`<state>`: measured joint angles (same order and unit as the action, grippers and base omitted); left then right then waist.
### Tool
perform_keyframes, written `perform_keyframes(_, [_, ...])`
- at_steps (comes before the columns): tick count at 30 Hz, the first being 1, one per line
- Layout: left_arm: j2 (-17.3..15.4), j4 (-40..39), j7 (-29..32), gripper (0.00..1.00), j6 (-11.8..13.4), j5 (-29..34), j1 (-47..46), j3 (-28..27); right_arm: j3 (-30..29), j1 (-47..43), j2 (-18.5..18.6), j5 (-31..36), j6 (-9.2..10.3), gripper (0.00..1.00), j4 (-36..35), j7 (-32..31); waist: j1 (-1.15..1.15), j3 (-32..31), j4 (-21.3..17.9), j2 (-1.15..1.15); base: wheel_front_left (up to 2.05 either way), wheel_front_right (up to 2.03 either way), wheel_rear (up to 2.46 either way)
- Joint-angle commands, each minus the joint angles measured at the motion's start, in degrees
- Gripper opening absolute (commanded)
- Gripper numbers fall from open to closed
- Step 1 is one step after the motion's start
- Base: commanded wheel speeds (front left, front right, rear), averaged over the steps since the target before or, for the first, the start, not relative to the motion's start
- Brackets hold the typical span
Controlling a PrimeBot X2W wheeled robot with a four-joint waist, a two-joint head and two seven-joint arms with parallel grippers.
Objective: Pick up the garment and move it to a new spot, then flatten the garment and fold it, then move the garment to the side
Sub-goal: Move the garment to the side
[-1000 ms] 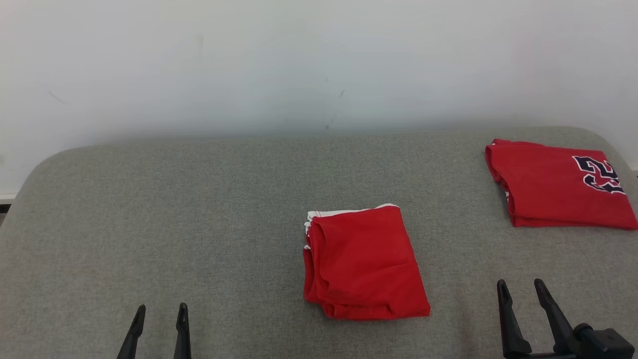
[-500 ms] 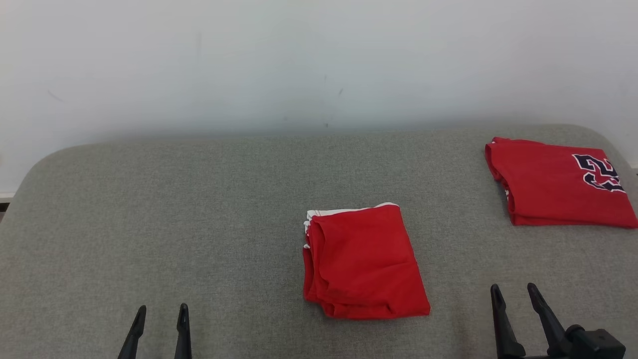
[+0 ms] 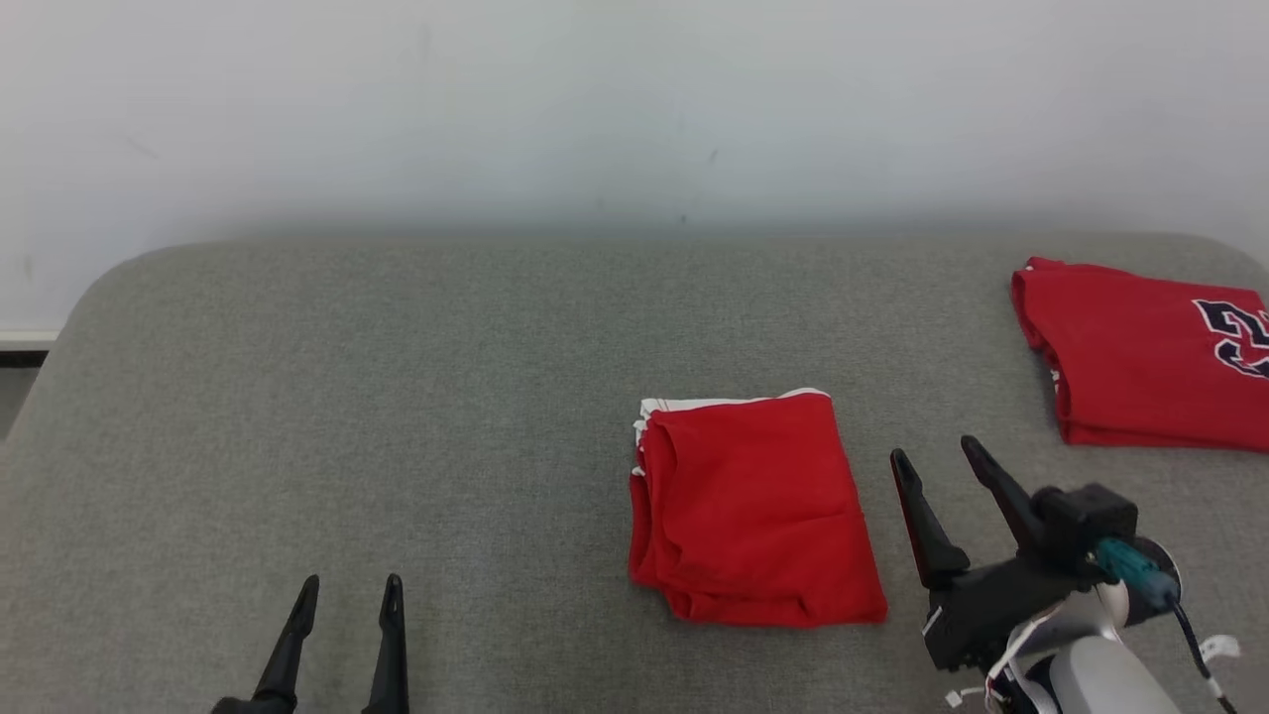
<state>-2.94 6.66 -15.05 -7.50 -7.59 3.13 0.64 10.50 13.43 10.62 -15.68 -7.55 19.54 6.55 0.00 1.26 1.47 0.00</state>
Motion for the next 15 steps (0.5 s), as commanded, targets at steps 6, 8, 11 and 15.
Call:
perform_keyframes(6, [0.1, 0.6, -0.2, 1.0, 0.1, -1.0, -2.1, 1.7, 0.6, 7.2, 0.2, -0.8, 0.18, 1.0, 8.1, -2.2, 0.0, 3.9, 4.7, 0.0, 0.0, 0.0, 0.0])
perform_keyframes(8, [0.1, 1.0, -0.2, 1.0, 0.1, -1.2, -2.9, 2.0, 1.1, 9.1, 0.1, -0.9, 0.17, 1.0, 11.0, -2.3, 0.0, 4.7, 5.8, 0.0, 0.0, 0.0, 0.0])
perform_keyframes(11, [0.1, 1.4, -0.2, 1.0, 0.1, -1.5, -3.6, 2.2, 1.3, 10.9, 0.0, -1.2, 0.17, 1.0, 15.4, -2.2, 0.0, 5.4, 6.9, 0.0, 0.0, 0.0, 0.0])
perform_keyframes(15, [0.1, 1.7, -0.2, 1.0, 0.1, -1.5, -4.2, 2.0, 1.6, 12.3, -0.3, -1.4, 0.18, 1.0, 20.9, -1.9, 0.0, 5.9, 7.4, 0.0, 0.0, 0.0, 0.0])
